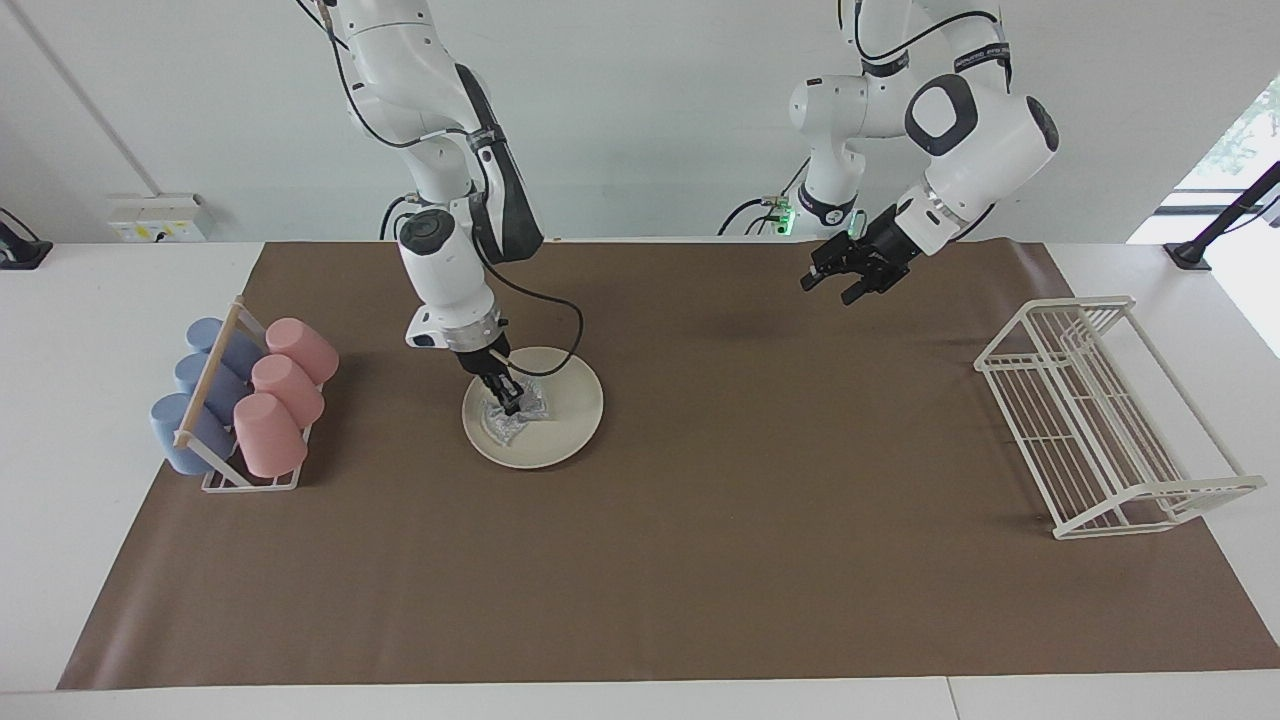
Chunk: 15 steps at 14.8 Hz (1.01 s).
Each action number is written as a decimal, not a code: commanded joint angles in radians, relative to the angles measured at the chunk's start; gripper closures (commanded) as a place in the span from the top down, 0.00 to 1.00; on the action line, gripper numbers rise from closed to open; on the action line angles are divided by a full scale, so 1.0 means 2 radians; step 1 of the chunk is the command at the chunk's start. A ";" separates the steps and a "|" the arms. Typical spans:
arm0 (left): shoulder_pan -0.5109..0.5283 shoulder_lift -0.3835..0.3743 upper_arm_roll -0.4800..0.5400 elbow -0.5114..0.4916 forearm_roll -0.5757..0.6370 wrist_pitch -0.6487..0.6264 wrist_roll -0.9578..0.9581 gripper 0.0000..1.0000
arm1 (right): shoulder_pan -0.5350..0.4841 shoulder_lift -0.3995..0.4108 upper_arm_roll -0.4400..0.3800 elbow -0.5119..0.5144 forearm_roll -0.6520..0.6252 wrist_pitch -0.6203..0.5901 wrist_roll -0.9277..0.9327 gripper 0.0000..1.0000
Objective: Wipe plate with sponge
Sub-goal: 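Rub the scrubber around the plate surface with the right gripper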
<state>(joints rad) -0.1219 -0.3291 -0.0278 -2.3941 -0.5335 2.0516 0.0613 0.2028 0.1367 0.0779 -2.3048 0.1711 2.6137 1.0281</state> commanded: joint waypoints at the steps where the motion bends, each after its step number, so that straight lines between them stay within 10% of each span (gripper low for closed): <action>1: 0.003 0.003 -0.005 0.004 0.049 0.007 -0.028 1.00 | 0.012 0.008 0.007 -0.004 0.000 0.006 0.016 0.00; 8: 0.013 0.003 -0.005 0.003 0.052 0.019 -0.030 1.00 | 0.077 0.005 0.006 -0.005 0.000 0.008 0.149 0.00; 15: 0.012 0.006 -0.005 0.003 0.053 0.030 -0.044 1.00 | 0.011 0.008 0.006 -0.004 0.000 0.007 -0.008 0.00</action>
<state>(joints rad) -0.1069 -0.3285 -0.0288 -2.3940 -0.4522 2.0893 0.0006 0.2869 0.1366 0.0831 -2.3037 0.1714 2.6137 1.1212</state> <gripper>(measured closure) 0.000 0.912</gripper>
